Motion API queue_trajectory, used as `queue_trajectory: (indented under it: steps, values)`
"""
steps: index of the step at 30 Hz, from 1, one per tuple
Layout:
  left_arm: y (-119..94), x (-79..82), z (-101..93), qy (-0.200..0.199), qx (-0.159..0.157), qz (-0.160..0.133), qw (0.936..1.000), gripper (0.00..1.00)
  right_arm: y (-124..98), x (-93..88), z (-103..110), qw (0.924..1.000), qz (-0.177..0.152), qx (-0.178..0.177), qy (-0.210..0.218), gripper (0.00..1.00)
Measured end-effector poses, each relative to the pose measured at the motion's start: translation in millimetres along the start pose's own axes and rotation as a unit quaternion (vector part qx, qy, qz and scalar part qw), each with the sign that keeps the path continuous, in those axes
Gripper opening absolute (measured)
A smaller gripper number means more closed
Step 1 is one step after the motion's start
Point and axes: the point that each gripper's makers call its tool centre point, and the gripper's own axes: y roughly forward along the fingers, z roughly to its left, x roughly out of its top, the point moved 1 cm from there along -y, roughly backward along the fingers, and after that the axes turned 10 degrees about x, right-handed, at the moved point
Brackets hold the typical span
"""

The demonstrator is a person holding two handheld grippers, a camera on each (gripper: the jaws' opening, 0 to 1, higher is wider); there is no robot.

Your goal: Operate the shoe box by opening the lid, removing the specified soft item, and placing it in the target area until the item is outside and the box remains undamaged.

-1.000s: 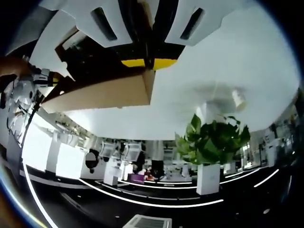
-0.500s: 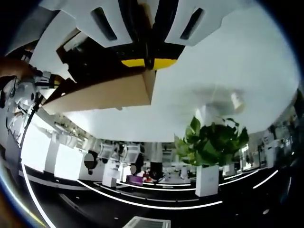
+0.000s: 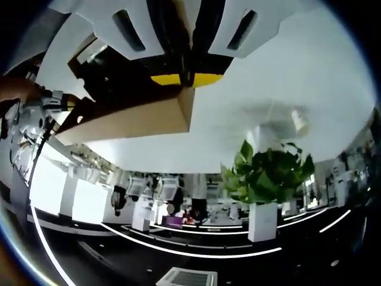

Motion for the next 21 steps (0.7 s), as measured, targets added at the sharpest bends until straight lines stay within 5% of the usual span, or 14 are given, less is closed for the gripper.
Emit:
queue_trajectory:
  steps: [11, 21]
  values:
    - [15.3, 2.2, 1.2, 0.012, -0.005, 0.0, 0.9999, 0.02, 0.6, 3.5, -3.1, 0.9999, -0.002, -0.007, 0.008, 0.0]
    - [26.7, -14.7, 3.8, 0.014, -0.007, 0.017, 0.9997, 0.02, 0.3, 4.9, -4.9, 0.9996, 0.001, -0.007, 0.026, 0.0]
